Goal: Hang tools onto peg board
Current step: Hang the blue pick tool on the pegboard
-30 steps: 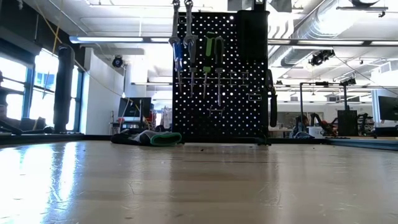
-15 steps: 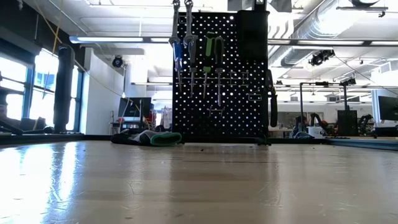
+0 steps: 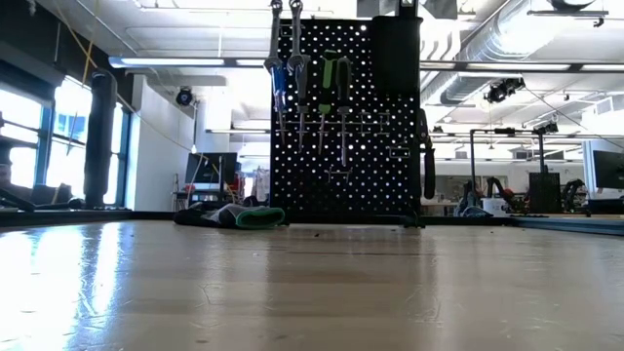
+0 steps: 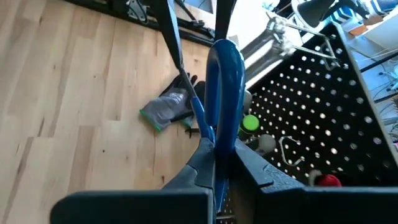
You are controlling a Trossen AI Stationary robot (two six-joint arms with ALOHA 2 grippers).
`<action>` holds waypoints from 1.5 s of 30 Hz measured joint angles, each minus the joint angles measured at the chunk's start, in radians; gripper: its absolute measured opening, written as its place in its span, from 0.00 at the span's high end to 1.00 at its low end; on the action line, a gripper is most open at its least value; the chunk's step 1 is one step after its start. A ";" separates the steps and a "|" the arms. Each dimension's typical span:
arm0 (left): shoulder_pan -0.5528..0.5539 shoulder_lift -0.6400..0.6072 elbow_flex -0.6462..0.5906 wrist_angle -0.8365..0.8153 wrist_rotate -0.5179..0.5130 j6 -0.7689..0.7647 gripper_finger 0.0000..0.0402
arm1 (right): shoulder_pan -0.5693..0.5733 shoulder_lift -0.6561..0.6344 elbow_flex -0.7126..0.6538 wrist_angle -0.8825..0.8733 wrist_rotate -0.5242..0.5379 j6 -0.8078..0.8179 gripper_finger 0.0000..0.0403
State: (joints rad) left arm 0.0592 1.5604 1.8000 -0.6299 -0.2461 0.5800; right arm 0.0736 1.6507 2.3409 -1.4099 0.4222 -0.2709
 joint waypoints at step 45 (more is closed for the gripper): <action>-0.032 0.002 -0.040 -0.001 -0.006 0.032 1.00 | 0.047 0.056 0.002 0.025 0.004 0.057 0.93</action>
State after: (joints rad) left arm 0.0269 1.5620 1.7599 -0.6305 -0.2520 0.6122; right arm 0.1207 1.7064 2.3428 -1.3846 0.4263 -0.2140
